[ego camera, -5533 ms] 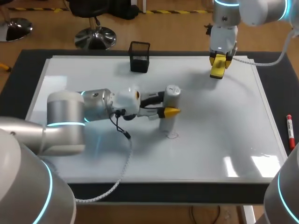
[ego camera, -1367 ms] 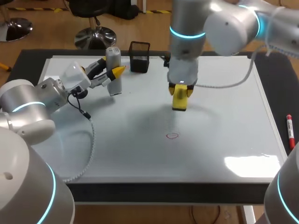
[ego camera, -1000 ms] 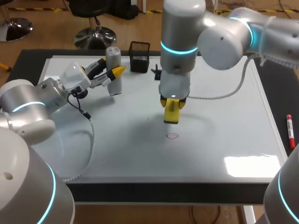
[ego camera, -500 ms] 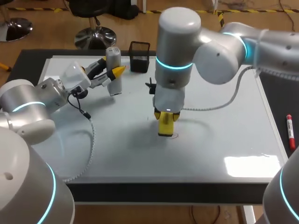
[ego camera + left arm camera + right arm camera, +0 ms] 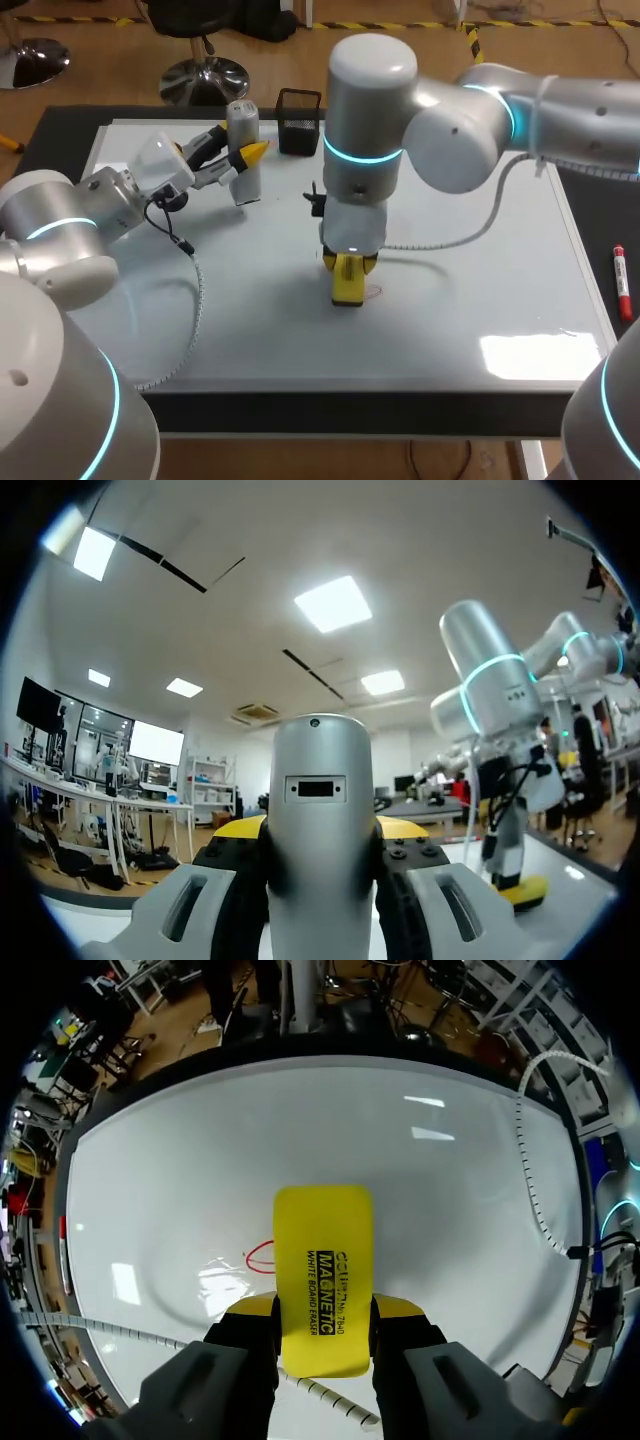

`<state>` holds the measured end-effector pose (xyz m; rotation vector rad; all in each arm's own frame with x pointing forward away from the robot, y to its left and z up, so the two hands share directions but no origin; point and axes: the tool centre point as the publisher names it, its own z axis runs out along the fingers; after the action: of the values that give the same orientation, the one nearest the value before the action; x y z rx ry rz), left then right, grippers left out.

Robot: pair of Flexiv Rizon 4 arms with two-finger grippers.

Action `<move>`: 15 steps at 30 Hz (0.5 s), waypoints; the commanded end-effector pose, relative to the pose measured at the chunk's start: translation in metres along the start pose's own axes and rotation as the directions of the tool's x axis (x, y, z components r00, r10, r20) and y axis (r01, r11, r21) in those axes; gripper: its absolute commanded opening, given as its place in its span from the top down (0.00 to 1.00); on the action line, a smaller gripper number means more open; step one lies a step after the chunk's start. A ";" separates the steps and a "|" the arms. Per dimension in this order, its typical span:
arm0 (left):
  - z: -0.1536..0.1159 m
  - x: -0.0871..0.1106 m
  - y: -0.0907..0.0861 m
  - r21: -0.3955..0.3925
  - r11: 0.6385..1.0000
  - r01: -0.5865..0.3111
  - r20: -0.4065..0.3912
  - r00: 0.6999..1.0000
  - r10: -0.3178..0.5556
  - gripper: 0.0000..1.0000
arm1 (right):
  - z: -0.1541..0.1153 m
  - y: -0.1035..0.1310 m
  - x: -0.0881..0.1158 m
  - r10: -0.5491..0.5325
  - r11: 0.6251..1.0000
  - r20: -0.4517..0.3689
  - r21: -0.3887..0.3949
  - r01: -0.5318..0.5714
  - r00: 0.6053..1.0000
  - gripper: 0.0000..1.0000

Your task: Pick up the inspection probe, press it on each red-marked spot on the whiteboard one by one, put down the probe, pick up the eraser, and wipe off all the red marks.

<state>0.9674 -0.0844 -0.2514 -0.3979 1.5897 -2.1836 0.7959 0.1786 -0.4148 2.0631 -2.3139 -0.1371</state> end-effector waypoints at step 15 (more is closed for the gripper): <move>0.000 0.000 0.000 0.001 1.000 -0.002 0.002 1.000 0.002 1.00 | 0.022 0.004 0.021 0.040 0.999 -0.021 -0.009 -0.040 0.999 1.00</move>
<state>0.9675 -0.0844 -0.2515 -0.3976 1.5896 -2.1839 0.7877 0.1674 -0.4324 2.0008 -2.3321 -0.1269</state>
